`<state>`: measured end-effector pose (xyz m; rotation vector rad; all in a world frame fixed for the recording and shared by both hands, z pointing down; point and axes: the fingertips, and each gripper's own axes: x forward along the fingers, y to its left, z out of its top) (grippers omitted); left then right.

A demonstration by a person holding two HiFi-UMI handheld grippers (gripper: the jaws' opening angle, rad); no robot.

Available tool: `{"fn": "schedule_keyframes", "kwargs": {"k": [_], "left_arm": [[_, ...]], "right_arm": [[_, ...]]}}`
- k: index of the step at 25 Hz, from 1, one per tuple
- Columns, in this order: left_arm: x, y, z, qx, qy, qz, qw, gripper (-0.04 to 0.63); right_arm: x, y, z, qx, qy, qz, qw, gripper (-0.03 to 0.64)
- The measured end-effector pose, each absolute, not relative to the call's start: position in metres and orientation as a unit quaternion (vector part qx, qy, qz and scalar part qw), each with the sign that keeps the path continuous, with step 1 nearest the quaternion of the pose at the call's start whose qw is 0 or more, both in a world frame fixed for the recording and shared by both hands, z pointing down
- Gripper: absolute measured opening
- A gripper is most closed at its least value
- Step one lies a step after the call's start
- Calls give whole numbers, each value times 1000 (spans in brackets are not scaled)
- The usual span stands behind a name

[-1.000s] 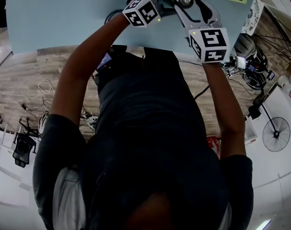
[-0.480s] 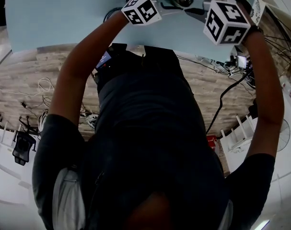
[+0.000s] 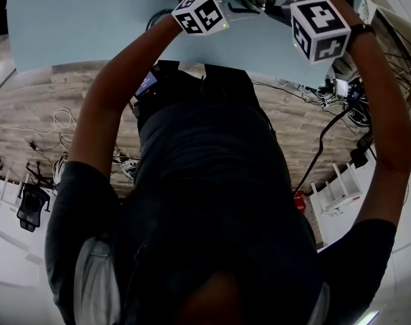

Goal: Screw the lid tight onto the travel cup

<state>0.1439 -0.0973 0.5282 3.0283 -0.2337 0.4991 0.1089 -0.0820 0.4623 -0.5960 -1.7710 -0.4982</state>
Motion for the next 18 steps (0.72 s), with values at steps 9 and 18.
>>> {"fn": "schedule_keyframes", "kwargs": {"k": [9,18], "left_arm": [[144,-97,530,983,-76,161,32,408],[145,-97,529,983,-79,162,30,408]], "right_arm": [[111,-87,462,-250,-780,-114,562,236],[108,-91,462,-66,-829,-27,555,235]]}}
